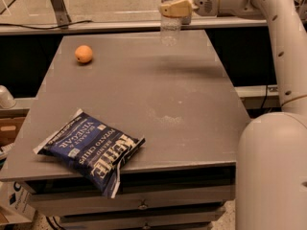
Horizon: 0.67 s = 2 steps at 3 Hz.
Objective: Move water bottle near orange
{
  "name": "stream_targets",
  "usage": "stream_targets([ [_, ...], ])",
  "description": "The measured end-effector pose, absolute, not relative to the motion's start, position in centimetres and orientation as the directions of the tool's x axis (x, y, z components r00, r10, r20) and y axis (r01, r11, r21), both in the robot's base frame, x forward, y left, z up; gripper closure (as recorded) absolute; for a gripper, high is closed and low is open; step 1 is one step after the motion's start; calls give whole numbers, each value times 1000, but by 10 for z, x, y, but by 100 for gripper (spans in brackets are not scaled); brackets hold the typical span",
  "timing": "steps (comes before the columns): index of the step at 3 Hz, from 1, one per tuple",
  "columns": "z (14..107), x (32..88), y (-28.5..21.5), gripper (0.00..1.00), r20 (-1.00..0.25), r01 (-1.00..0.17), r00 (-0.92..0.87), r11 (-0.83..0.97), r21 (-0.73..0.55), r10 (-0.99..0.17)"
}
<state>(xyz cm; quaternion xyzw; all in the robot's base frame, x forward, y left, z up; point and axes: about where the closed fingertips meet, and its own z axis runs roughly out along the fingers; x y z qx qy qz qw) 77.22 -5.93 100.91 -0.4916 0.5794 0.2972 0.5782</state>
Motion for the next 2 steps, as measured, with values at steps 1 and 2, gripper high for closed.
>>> stream_targets([
  [1,1021,758,-16,100,-943,-927,201,261,-271,-264],
  [2,1021,750,20,100,-924,-928,220,225,-297,-312],
])
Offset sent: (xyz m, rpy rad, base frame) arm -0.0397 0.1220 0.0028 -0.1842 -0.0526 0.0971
